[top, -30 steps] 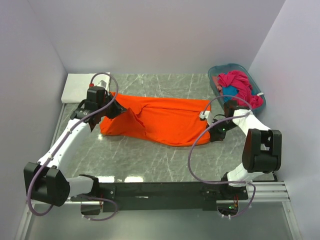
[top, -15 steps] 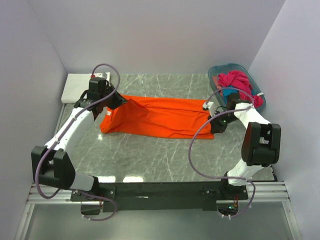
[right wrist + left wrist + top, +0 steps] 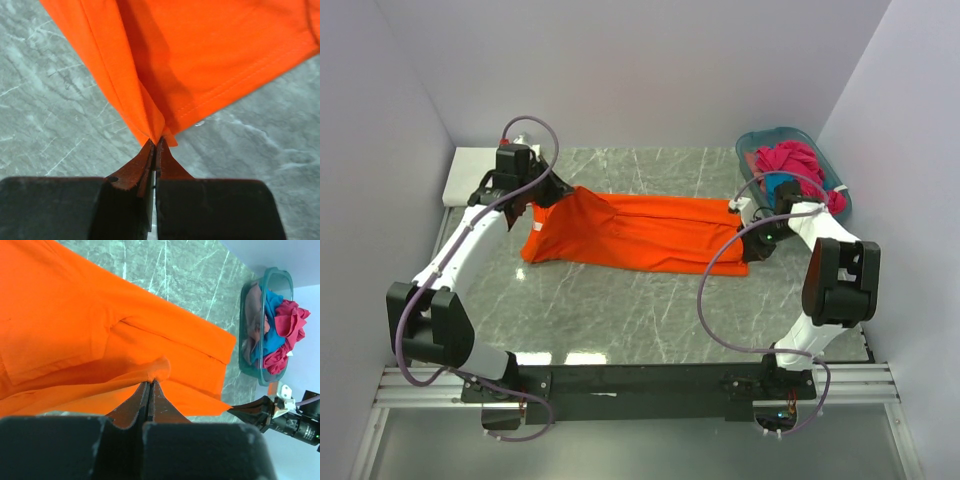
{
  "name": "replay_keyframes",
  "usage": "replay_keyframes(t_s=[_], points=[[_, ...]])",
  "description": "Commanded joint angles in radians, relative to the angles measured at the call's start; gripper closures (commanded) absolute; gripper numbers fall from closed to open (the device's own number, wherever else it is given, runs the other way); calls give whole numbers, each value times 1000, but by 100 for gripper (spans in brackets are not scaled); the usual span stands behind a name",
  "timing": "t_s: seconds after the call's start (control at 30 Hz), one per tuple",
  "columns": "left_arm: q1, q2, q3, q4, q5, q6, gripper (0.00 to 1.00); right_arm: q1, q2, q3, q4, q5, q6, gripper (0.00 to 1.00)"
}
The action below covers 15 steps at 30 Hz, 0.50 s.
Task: Fold and stack the t-shirts
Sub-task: Fold the tshirt
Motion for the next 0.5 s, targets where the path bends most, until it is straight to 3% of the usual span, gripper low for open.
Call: replay_keyframes(t_s=[0.0,0.47], points=[[12,4,41,25,8,30,100,-12,10,50,25,-6,28,100],[38,21,58,15,26,37,100,-9,100,146,-11,-3,67,100]])
